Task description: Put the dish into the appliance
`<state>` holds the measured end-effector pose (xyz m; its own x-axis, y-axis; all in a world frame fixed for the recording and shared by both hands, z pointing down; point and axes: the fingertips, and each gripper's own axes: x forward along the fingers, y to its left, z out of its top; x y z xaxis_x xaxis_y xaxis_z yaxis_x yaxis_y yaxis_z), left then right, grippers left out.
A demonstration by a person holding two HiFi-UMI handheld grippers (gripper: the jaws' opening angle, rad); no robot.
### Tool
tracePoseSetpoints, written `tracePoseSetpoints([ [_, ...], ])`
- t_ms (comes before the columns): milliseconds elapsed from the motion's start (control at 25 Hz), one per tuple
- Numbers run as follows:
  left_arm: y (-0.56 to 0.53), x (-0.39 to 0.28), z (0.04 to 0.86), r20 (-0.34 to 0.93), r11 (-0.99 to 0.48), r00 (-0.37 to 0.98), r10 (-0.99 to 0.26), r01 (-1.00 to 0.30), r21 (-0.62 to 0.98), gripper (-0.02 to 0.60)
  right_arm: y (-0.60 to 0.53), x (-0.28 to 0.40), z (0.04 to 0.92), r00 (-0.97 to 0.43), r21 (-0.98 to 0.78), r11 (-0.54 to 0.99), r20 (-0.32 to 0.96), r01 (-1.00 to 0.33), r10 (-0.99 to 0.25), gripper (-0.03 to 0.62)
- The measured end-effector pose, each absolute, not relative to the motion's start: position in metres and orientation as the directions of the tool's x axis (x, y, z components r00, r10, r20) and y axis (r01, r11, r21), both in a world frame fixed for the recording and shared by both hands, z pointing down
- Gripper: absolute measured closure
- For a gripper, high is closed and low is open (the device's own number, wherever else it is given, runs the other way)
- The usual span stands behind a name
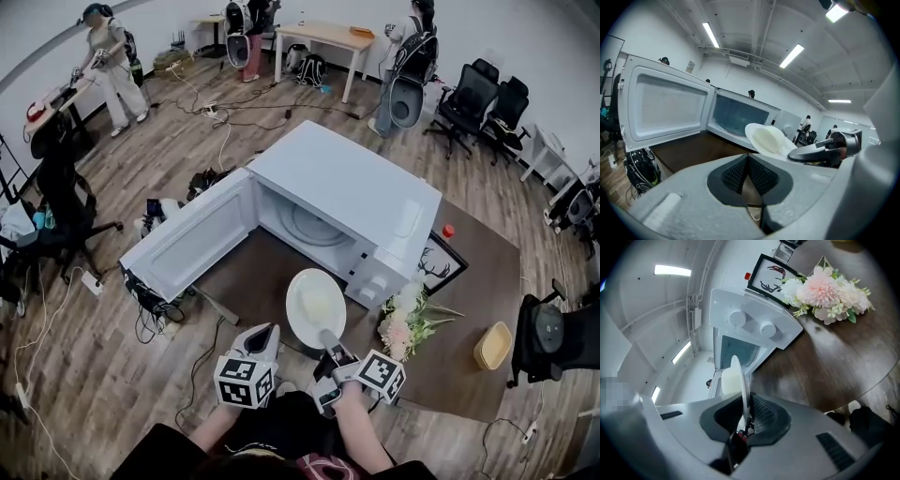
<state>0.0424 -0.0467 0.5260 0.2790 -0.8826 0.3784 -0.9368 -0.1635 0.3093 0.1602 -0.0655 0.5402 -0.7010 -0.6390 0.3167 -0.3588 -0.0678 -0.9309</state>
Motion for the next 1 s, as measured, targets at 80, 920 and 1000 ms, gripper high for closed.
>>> tracePoseSetpoints([
  [80,-0.055,0.039,0.525,0.375,-0.163,0.277,-0.885,-0.937,0.309,0.574,-0.072,0.158,0.540,-0.698,-0.933,-0.073,0.314,-0.352,-0.644,0.553],
  [920,-0.197,-0.023,0.523,0.372,-0.349,0.449,-0.812,-0.885,0.307,0.574,-0.182,0.098,0.553,-0.554,-0.918,-0.185,0.362,-0.350,-0.749,0.552],
  [1000,-0.206,-0.030,0.525,0.383,-0.353,0.453,-0.805,-0.885,0.304,0.574,-0.190,0.093,0.556,-0.533,-0.913,-0.202,0.374,-0.354,-0.759,0.549],
])
